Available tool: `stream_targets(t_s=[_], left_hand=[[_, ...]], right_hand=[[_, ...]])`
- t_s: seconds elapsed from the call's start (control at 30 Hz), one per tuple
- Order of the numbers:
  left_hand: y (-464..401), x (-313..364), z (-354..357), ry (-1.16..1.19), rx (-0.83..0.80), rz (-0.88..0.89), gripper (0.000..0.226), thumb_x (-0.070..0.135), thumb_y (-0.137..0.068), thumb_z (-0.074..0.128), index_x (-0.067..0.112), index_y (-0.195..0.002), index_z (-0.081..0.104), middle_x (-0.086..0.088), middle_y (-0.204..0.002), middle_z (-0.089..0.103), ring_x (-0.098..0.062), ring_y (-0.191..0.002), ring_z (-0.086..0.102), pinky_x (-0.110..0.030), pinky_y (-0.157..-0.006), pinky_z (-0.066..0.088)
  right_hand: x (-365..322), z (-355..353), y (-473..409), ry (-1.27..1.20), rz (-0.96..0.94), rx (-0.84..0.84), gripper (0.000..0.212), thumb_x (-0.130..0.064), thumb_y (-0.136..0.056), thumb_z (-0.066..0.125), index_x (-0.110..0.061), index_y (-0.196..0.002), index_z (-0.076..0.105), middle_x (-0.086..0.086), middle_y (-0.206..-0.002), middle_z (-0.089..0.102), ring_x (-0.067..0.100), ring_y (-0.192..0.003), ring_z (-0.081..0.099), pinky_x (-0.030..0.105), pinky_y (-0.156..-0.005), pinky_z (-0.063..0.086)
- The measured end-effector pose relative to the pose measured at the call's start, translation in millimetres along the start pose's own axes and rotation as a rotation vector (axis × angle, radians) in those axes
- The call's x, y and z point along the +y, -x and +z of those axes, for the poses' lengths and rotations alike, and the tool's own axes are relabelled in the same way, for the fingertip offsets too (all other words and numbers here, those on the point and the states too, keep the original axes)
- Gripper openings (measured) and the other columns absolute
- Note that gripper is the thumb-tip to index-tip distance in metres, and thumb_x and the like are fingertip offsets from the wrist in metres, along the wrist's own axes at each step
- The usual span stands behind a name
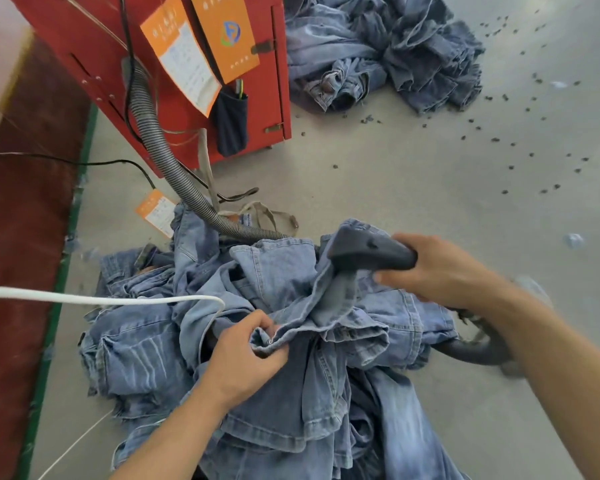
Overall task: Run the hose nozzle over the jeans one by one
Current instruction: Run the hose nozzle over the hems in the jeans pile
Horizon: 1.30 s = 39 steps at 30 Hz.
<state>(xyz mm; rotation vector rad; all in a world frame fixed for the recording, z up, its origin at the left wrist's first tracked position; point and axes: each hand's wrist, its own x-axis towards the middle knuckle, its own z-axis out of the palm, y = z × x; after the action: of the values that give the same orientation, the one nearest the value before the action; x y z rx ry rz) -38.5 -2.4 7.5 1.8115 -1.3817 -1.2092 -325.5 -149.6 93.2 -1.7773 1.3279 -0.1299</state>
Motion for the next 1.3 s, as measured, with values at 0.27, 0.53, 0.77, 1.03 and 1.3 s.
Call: stream_targets(t_s=[0.27,0.53,0.77,1.03,1.3], left_hand=[[-36,55,19,-0.939,0.045,0.248,0.040,0.047,-0.103,0.050,0.033,-0.138,0.061,0.001,-0.099,0.062,-0.023,-0.097,0.060,-0.035,-0.082,0.044],[-70,68,38,0.082,0.072,-0.050,0.030,0.014,-0.097,0.052,0.035,-0.117,0.059,0.014,-0.085,0.060,0.002,-0.071,0.059,-0.015,-0.062,0.043],[-108,59,60,0.064,0.055,-0.012,0.049,0.051,-0.094,0.066,0.024,-0.055,0.057,0.012,-0.049,0.047,-0.004,-0.050,0.044,-0.028,-0.053,0.034],[-129,59,63,0.209,-0.029,-0.138,0.036,0.039,-0.087,0.076,0.025,-0.062,0.055,0.010,-0.057,0.054,-0.011,-0.057,0.047,-0.031,-0.059,0.040],[-124,57,57,0.094,-0.384,-0.074,0.023,0.030,-0.077,0.090,0.018,-0.091,0.077,0.000,-0.083,0.077,-0.013,-0.080,0.074,-0.025,-0.073,0.059]], right_hand=[[9,-37,29,-0.088,0.055,0.182,0.017,-0.034,-0.090,0.078,-0.038,-0.089,0.062,0.001,-0.053,0.062,0.013,-0.043,0.055,0.020,-0.046,0.047],[13,-16,50,-0.003,0.093,0.060,0.018,-0.027,-0.090,0.079,-0.036,-0.095,0.065,-0.011,-0.049,0.058,0.003,-0.039,0.050,0.013,-0.041,0.038],[13,-14,57,0.100,0.071,0.137,0.021,-0.038,-0.086,0.079,-0.043,-0.097,0.062,-0.011,-0.066,0.066,0.006,-0.050,0.058,0.021,-0.051,0.042],[14,-2,56,0.149,0.073,0.147,0.030,-0.042,-0.084,0.079,-0.056,-0.097,0.055,-0.023,-0.068,0.066,-0.004,-0.057,0.063,0.005,-0.061,0.043],[20,-12,50,0.063,0.121,0.216,0.024,-0.042,-0.084,0.079,-0.045,-0.098,0.061,-0.012,-0.063,0.064,0.006,-0.050,0.058,0.028,-0.055,0.043]])
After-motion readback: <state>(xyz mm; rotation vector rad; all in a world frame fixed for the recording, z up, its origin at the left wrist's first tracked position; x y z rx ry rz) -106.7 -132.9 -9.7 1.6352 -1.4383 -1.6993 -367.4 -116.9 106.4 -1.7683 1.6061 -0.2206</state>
